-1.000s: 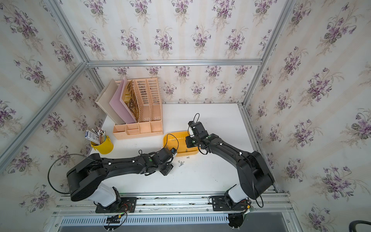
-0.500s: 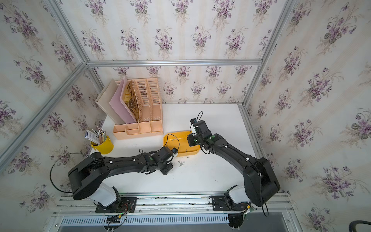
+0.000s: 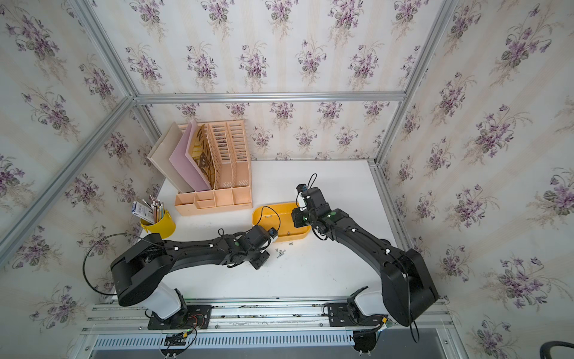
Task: Put the screws on the desktop into the storage box
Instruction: Pick up the screw from the center of the board.
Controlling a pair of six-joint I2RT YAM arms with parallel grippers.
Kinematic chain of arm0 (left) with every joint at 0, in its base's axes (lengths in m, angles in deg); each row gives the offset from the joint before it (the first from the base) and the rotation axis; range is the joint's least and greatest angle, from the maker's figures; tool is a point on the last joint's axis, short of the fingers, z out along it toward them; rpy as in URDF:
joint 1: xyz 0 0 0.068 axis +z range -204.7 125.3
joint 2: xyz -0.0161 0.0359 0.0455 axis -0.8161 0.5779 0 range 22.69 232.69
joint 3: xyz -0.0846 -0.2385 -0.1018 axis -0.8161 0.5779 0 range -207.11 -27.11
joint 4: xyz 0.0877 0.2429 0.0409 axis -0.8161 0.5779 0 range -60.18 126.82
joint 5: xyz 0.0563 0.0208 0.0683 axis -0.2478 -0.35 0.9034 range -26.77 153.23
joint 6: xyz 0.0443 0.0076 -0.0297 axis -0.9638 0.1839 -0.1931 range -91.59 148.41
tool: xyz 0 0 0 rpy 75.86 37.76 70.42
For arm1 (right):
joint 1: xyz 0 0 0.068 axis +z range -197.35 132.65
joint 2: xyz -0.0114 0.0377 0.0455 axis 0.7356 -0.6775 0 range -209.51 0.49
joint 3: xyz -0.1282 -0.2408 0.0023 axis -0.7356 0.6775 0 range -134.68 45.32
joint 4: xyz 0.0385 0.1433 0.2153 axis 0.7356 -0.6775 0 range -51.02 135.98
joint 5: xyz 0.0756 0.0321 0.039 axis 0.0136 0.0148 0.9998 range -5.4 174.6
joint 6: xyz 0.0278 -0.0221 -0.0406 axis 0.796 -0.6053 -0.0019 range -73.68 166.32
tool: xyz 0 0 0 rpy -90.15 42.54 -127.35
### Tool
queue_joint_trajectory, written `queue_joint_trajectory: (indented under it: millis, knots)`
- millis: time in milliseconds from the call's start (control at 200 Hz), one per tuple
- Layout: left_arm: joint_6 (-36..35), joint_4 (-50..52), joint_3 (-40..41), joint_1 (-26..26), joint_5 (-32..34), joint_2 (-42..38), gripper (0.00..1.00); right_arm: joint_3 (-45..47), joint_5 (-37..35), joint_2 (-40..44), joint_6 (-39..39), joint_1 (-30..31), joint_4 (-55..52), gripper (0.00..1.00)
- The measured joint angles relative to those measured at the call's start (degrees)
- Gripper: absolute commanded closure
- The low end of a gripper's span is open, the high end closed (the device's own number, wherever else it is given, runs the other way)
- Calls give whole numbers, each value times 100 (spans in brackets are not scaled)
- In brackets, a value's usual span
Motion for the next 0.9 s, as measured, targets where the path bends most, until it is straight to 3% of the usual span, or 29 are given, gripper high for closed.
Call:
queue_joint_trajectory:
  millis: [125, 335, 899]
  knots:
    - [17, 24, -11, 4, -24, 4, 72, 9, 0, 26, -2, 0, 0, 76]
    - [46, 286, -116, 4, -50, 13, 76, 42, -31, 15, -37, -7, 0, 75]
    - [122, 728, -389, -28, -275, 140, 79, 96, -42, -42, -66, -11, -11, 76]
